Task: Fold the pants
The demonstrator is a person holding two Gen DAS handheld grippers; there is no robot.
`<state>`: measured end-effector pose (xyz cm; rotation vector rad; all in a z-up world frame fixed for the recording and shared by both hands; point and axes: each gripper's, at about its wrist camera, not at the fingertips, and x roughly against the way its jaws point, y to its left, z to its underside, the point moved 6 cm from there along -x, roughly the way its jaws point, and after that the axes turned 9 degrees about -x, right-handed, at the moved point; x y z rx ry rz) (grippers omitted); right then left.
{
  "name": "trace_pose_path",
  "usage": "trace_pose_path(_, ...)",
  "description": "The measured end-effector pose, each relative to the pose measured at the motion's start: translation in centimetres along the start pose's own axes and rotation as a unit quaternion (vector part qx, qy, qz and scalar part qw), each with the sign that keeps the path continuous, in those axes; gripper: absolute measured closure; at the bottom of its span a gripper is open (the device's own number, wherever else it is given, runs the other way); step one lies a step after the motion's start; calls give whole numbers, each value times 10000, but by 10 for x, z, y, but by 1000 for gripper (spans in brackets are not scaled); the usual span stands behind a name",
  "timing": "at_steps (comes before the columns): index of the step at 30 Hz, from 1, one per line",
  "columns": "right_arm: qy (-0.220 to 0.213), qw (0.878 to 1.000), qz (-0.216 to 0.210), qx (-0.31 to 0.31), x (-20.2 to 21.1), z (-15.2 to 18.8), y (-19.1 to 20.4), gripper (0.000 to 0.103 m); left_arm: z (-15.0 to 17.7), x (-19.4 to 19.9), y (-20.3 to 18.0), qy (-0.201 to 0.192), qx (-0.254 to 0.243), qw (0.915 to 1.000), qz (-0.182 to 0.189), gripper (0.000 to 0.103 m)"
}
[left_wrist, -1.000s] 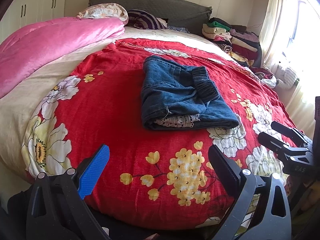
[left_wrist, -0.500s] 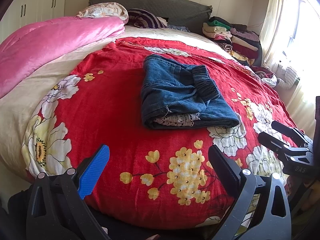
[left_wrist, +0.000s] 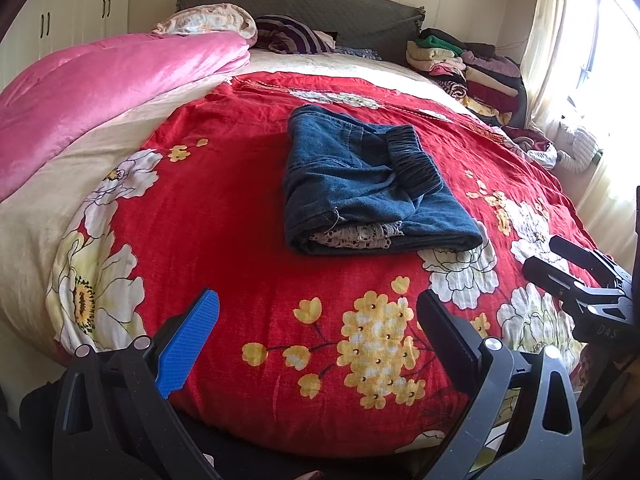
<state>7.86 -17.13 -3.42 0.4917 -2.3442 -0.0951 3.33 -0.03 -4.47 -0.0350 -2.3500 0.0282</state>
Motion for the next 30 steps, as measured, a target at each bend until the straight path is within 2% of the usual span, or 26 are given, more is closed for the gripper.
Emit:
trace_pose_path(11,38,9999,119,-40,-2,0,-7,9,-2,-2,-2,65,-183,9997,-122,4)
trace_pose_path(16,36,9996,253,-152,-2,-2,-21,9,-5,-3,13,118,66,9995,-278,4)
trace_pose_path(18,-43,9988,398,-289,0,-6,-35,9,-10,-2,27,17,215,9992,-347,4)
trace_pose_path(22,-160,9942,857,-626,2,-18,-86,9,-34,-13,80,-42,415,9966,-713,4)
trace_pose_path(25,-168,9878,1255,-905,1,-32,-134,9,-49,-35,123,228,471,9939,-974,4)
trace_pose_path(30,-34,9661,2269,-1232,-14,-71,-256,9,-79,-101,209,952,662,9850,-1278,4)
